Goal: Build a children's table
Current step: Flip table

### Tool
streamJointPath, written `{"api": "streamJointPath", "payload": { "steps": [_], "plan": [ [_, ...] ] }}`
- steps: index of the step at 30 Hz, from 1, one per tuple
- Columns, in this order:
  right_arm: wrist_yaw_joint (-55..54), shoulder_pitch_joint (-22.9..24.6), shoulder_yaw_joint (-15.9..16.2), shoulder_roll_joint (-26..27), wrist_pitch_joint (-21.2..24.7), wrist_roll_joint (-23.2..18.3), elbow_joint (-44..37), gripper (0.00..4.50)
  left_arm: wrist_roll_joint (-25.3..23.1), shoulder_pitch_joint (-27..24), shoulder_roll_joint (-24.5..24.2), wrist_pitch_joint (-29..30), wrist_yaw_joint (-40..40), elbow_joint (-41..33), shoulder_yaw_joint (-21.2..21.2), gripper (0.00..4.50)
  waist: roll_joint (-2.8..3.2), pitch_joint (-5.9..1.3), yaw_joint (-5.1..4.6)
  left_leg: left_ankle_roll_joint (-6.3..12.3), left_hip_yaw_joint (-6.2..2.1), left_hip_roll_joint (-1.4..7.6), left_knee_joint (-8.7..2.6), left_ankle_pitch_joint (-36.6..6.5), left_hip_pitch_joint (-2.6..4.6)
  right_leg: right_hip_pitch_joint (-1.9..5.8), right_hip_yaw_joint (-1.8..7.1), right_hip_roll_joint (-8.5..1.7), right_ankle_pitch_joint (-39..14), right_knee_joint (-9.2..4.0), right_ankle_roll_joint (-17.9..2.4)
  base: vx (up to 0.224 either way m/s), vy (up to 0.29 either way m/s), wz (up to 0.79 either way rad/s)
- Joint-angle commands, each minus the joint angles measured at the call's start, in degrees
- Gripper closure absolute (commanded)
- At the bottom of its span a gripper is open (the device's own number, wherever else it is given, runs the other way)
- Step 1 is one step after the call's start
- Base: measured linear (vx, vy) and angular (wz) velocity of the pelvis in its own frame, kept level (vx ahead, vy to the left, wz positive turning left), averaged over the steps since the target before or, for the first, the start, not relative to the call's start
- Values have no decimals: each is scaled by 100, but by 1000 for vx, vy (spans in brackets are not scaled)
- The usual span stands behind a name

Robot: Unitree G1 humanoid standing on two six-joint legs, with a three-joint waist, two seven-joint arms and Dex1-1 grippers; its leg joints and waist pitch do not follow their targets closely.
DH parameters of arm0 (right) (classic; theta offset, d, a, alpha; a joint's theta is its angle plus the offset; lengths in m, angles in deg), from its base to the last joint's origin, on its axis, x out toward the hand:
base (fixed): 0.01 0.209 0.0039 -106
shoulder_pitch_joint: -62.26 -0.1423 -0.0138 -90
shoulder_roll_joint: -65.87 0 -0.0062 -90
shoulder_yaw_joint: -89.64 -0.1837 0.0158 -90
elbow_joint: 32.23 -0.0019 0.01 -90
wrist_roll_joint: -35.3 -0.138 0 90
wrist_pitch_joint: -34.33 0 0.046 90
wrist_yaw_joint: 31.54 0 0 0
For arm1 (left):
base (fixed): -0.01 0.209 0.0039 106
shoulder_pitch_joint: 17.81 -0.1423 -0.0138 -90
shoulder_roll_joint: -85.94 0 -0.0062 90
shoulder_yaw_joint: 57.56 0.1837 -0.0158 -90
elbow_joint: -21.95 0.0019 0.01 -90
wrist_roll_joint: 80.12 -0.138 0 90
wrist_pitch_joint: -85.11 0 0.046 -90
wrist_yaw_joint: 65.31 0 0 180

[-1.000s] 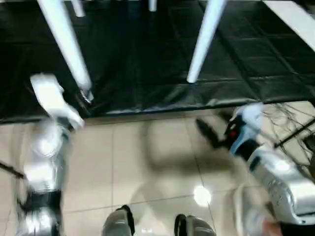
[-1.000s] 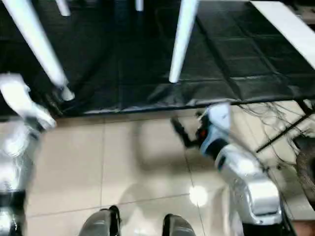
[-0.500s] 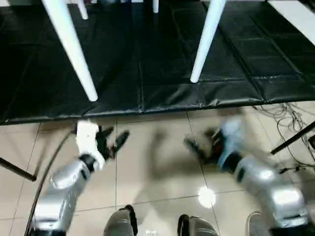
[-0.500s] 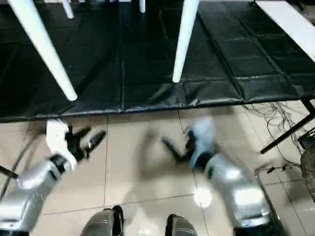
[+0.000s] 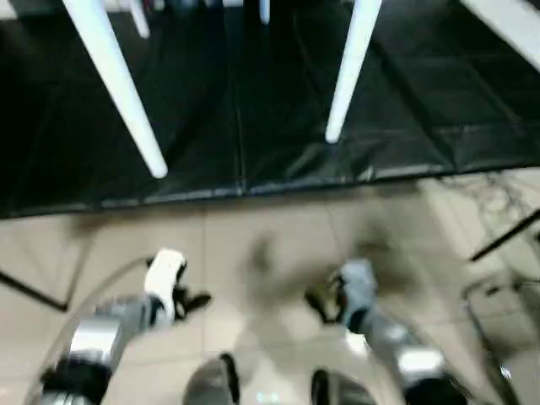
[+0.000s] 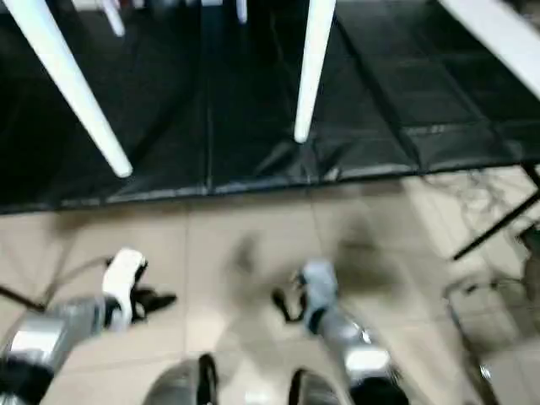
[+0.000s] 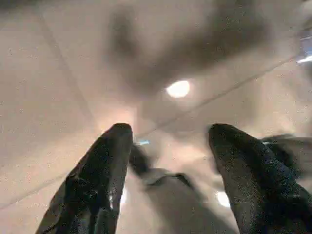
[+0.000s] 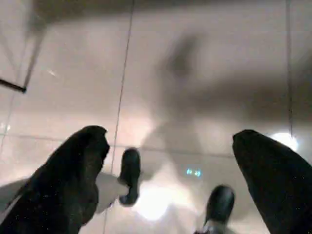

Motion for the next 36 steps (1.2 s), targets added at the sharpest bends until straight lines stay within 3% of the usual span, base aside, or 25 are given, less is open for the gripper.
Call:
{"api": "streamJointPath", "payload": {
  "steps": [1,2,3,4,5,8,12,13,14,15,17,18,20,21,23,25,28,29,31,34,36],
  "plan": [
    [-91,-68,-39,99,-323,117,816,0,-24,29,385,-344,-342,974,-133,157,1,-477,-33,11,-185,323,-384,-1480,216,252,275,-404,-352,-362,-1525,0,0,0],
    [-173,-203,-122,256,-460,151,1410,0,6,91,619,-565,-555,1556,-198,157,-45,-514,-49,99,-168,317,-345,-1344,207,266,279,-433,-318,-368,-1622,0,0,0],
    [-181,-208,-149,276,-514,163,1525,0,1,71,658,-611,-586,1638,-178,157,-15,-527,-35,136,-180,337,-350,-1278,197,267,276,-444,-318,-375,-1641,0,0,0],
    [-288,-216,-151,353,-557,215,1722,0,3,0,760,-649,-758,1818,-187,157,-126,-575,-63,193,-161,360,-351,-1272,203,291,279,-431,-313,-384,-1628,0,0,0],
    [-537,-220,-238,524,-582,216,2058,0,130,-172,957,-669,-1060,2119,-367,157,-54,-572,-67,246,-172,380,-361,-1235,187,262,267,-432,-221,-369,-1640,0,0,0],
    [-715,-203,-324,655,-586,192,2262,0,153,-316,1090,-681,-1323,2318,-501,157,-53,-570,-108,153,-183,411,-407,-1762,215,231,265,-422,-535,-407,-1624,0,0,0],
    [-1159,-146,-401,764,-534,228,2483,0,371,-605,1448,-998,-1368,2521,-902,157,-117,-442,-148,-170,-233,414,-463,-2676,276,158,300,-491,-2124,-594,-1299,0,0,0],
    [-1199,-160,-401,772,-585,265,2563,0,392,-599,1504,-1135,-1366,2639,-976,157,-131,-408,-144,-286,-255,416,-470,-3056,345,98,309,-496,-2735,-667,-1108,0,0,0],
    [-1210,-173,-402,776,-631,292,2621,0,397,-585,1531,-1229,-1364,2728,-1012,157,-120,-390,-142,-339,-278,414,-466,-3225,379,65,319,-501,-2951,-689,-1038,0,0,0],
    [-1265,-170,-406,866,-713,372,2748,0,288,-651,1673,-1479,-1407,2856,-895,157,-268,-376,-185,-390,-301,400,-482,-3395,376,70,309,-507,-3387,-757,-831,0,0,0],
    [-1344,-157,-415,925,-709,427,2807,0,234,-711,1749,-1555,-1520,2902,-821,157,-226,-369,-191,-438,-341,422,-523,-3412,376,65,312,-525,-3552,-771,-664,0,0,0],
    [-1410,-157,-388,982,-551,518,2879,0,178,-762,1799,-1603,-1642,2955,-815,157,-230,-391,-207,-459,-344,416,-545,-3438,385,76,299,-496,-3419,-766,-632,0,0,0],
    [-1495,-147,-379,1036,-490,568,2920,0,167,-801,1826,-1682,-1644,2990,-915,157,-248,-418,-245,-420,-342,407,-616,-3165,303,139,282,-465,-2909,-711,-655,0,0,0],
    [-1519,-141,-389,1048,-515,568,2923,0,161,-809,1832,-1708,-1638,2996,-944,157,-248,-418,-245,-420,-342,407,-616,-3165,303,139,282,-465,-2909,-711,-655,0,0,0],
    [-1704,-120,-371,1094,-640,614,2918,0,186,-814,1806,-1895,-1738,3005,-1072,157,-254,-448,-273,-319,-303,407,-608,-2952,296,120,305,-447,-2256,-682,-776,0,0,0],
    [-1910,-108,-466,1162,-711,574,2926,0,233,-746,1765,-2041,-1816,3048,-1184,157,-270,-464,-283,-251,-275,402,-590,-2899,316,107,318,-435,-1976,-666,-855,0,0,0],
    [-2006,-97,-500,1281,-684,602,2971,0,202,-636,1725,-2048,-1821,3145,-1173,157,-262,-453,-276,-152,-245,390,-575,-2805,312,113,325,-419,-1717,-649,-919,0,0,0],
    [-2057,-87,-461,1391,-626,714,2996,0,113,-605,1723,-2043,-1798,3177,-1106,157,-232,-442,-264,-123,-242,397,-579,-2785,313,109,324,-417,-1677,-650,-933,0,0,0],
    [-2099,-81,-482,1460,-589,746,3007,0,88,-596,1744,-2034,-1777,3198,-1116,157,-254,-456,-263,-94,-236,393,-571,-2678,298,131,319,-414,-1617,-638,-956,0,0,0],
    [-1609,-111,-557,757,-539,681,2943,0,55,-611,1759,-2090,-1776,3270,-1153,157,-241,-467,-252,-4,-221,394,-557,-2456,279,160,319,-421,-1320,-614,-1024,0,0,0],
    [-1552,-125,-572,661,-542,686,2946,0,-3,-603,1769,-2135,-1770,3396,-1174,157,-246,-478,-245,133,-203,396,-542,-2189,272,188,308,-407,-985,-591,-1102,0,0,0]
  ]
}}
